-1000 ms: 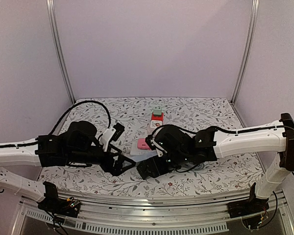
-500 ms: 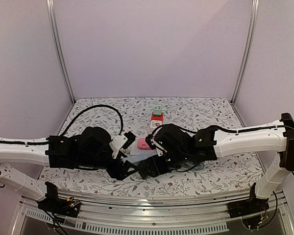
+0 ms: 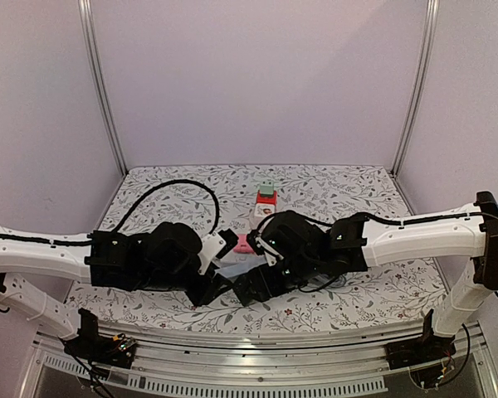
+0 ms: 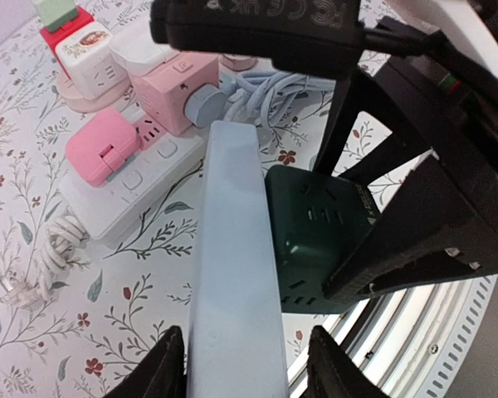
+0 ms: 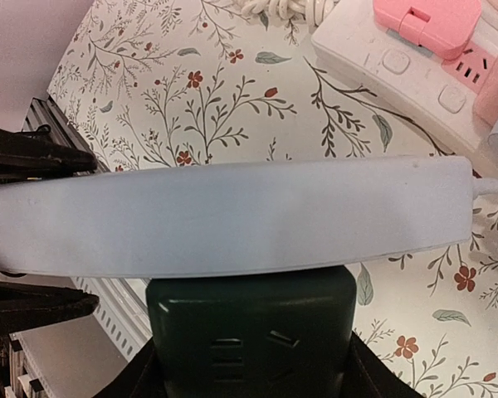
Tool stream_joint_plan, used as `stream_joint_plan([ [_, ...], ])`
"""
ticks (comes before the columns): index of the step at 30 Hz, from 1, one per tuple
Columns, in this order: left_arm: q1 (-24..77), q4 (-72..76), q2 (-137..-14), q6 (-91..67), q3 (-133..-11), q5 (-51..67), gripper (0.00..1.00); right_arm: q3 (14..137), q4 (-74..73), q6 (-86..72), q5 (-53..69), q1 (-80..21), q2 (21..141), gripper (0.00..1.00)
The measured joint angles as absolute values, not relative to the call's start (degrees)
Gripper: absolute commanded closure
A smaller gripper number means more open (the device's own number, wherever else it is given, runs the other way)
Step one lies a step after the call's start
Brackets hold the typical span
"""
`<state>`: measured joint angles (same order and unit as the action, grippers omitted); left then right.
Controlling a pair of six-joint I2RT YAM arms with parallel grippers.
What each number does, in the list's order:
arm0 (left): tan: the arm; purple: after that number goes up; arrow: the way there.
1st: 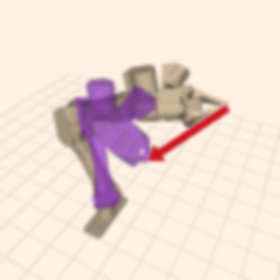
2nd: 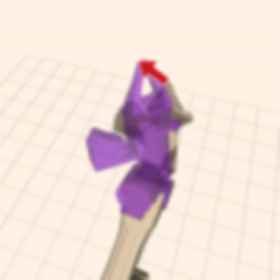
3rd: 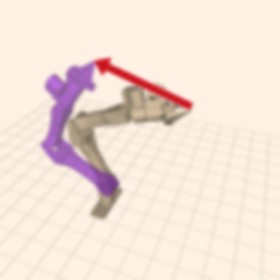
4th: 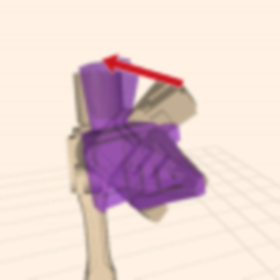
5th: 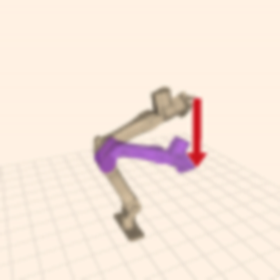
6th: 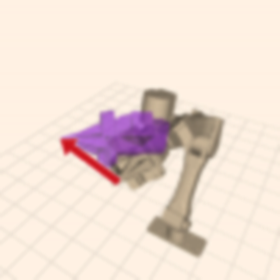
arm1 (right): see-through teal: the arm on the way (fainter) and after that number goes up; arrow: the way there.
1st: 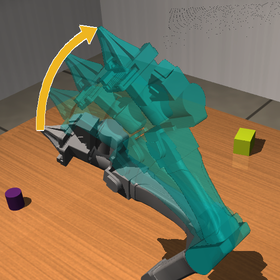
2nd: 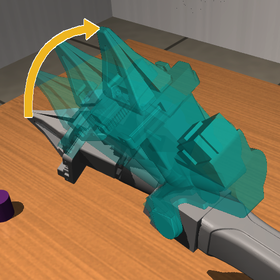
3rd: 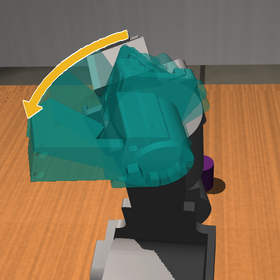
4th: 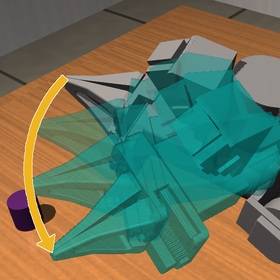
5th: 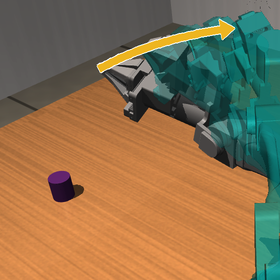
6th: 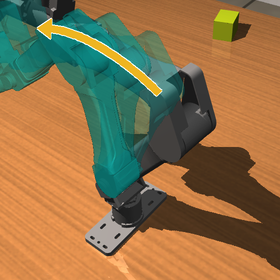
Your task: Pull the plug off the socket
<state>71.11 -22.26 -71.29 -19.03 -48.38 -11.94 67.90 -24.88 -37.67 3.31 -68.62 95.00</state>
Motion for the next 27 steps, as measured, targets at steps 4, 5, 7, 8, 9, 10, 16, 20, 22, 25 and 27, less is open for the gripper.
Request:
stream_joint_plan([
  [4, 71.77, -22.79, -71.72, -18.65, -48.56, -13.37, 0.64, 67.94, -25.26, -37.65, 3.57, -68.62, 95.00, 0.80],
  [5, 71.85, -22.96, -71.77, -18.50, -48.60, -13.63, 0.66, 67.96, -25.39, -37.67, 3.64, -68.62, 95.00, 0.80],
  [7, 71.94, -23.29, -71.85, -18.37, -48.64, -13.96, 0.68, 67.99, -25.52, -37.60, 3.70, -68.64, 95.00, 0.80],
  [8, 72.01, -23.42, -71.92, -18.17, -48.66, -14.00, 0.69, 67.99, -25.63, -37.54, 3.81, -68.64, 95.00, 0.80],
  [9, 72.14, -23.49, -72.01, -18.04, -48.66, -14.02, 0.71, 67.99, -25.76, -37.50, 3.90, -68.64, 95.00, 0.80],
  [10, 72.25, -23.57, -72.03, -17.96, -48.66, -14.02, 0.73, 67.99, -25.89, -37.43, 4.01, -68.64, 95.00, 0.80],
  [16, 72.40, -23.97, -72.03, -17.58, -48.69, -13.78, 0.88, 67.99, -26.24, -37.21, 4.49, -68.66, 95.00, 0.72],
  [20, 72.49, -24.16, -72.03, -17.65, -48.69, -13.50, 0.93, 67.99, -26.41, -36.99, 4.64, -68.69, 95.00, 0.49],
  [22, 72.49, -24.18, -72.01, -17.78, -48.69, -13.32, 0.98, 67.99, -26.48, -36.82, 4.69, -68.69, 94.98, 0.38],
  [25, 72.49, -24.18, -71.90, -18.48, -48.60, -12.91, 1.00, 67.99, -26.44, -36.82, 4.43, -68.69, 94.94, 0.25],
  [27, 72.49, -24.23, -71.33, -19.33, -48.01, -12.40, 1.00, 67.99, -26.33, -37.36, 3.57, -68.51, 94.67, 0.17],
])
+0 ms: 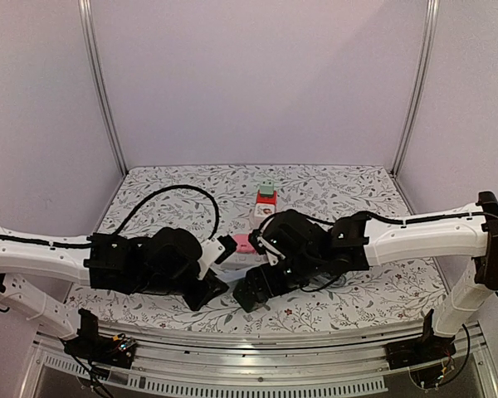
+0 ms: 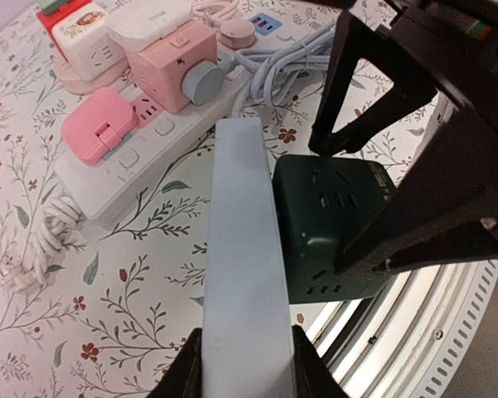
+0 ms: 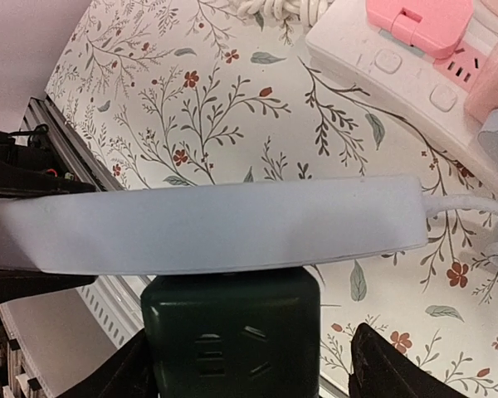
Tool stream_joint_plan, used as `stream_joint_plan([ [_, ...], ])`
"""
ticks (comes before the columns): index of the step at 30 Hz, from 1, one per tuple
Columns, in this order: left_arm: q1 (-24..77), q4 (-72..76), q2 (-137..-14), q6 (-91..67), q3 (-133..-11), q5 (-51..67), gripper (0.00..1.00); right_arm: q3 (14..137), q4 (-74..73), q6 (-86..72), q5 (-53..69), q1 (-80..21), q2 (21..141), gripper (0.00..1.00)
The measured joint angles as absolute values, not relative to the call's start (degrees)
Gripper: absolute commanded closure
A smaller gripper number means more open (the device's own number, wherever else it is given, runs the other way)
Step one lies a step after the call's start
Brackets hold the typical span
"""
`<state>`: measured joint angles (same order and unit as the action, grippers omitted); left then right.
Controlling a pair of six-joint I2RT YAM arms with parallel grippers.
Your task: Pull the plug off the socket
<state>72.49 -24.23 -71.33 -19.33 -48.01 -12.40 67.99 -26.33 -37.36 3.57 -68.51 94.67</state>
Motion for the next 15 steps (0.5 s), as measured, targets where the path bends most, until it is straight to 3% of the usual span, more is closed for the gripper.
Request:
stream_joint_plan([
  [6, 72.49, -23.97, -68.69, -21.71, -45.82, -12.80, 1.00, 67.99, -25.82, -38.09, 0.10, -68.05, 92.44, 0.06],
  [15, 70.94, -22.90, -65.49, -30.96, -43.27, -12.05, 1.00, 64.01, -21.85, -38.39, -3.70, -67.81, 86.17, 0.03],
])
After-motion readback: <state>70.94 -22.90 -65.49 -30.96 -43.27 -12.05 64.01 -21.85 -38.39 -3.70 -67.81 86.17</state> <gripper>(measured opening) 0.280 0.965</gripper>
